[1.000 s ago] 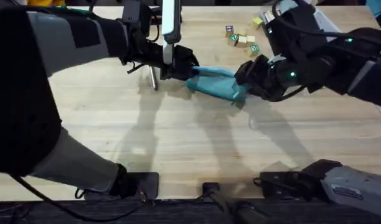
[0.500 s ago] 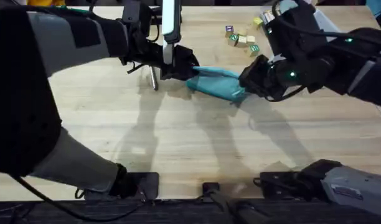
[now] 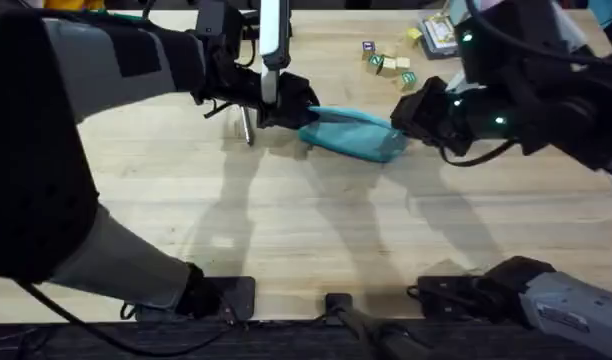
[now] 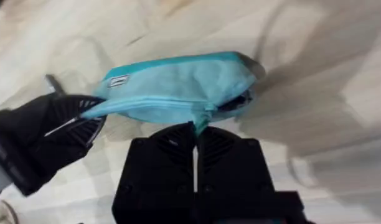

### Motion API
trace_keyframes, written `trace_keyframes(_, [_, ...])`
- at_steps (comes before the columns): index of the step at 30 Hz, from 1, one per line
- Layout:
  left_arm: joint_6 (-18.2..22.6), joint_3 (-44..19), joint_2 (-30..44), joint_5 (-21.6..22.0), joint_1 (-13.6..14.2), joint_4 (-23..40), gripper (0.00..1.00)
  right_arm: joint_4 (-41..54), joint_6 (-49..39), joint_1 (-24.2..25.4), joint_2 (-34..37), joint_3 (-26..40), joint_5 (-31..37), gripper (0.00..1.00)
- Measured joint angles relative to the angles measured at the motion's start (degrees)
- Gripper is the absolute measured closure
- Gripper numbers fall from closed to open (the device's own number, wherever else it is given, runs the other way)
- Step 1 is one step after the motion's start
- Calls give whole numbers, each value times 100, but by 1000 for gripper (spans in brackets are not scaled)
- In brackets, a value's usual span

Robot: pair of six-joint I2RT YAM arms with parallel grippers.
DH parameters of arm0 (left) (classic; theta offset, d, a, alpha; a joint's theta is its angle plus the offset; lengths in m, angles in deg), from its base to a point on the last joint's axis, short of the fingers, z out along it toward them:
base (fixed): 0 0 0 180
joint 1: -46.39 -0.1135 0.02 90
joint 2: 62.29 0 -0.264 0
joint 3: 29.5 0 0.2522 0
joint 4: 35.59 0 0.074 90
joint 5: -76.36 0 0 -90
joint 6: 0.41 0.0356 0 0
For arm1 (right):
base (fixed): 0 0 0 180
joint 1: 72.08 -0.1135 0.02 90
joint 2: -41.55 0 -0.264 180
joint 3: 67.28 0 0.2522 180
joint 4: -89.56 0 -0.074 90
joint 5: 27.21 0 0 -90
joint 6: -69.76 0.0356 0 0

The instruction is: Unzip the bag, pick up the pens from the table one at a time and place them inside, then zip the bag closed.

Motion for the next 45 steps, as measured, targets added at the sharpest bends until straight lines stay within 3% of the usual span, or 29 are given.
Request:
trace_keyframes(13, [0, 0, 0, 1, 0, 0, 959, -186, -840, -371, 71, 2, 98, 968])
trace_keyframes(24, [-2, 0, 0, 34, -37, -2, 959, -1959, -1487, -543, 877, 2, -166, 969])
trace_keyframes(35, [-2, -4, 0, 95, -59, -2, 958, -3384, -1570, -607, 1699, 2, -1197, 970])
trace_keyframes(45, [-2, -11, 0, 27, -76, 46, 959, -3566, -1864, -825, 1833, 2, -2113, 970])
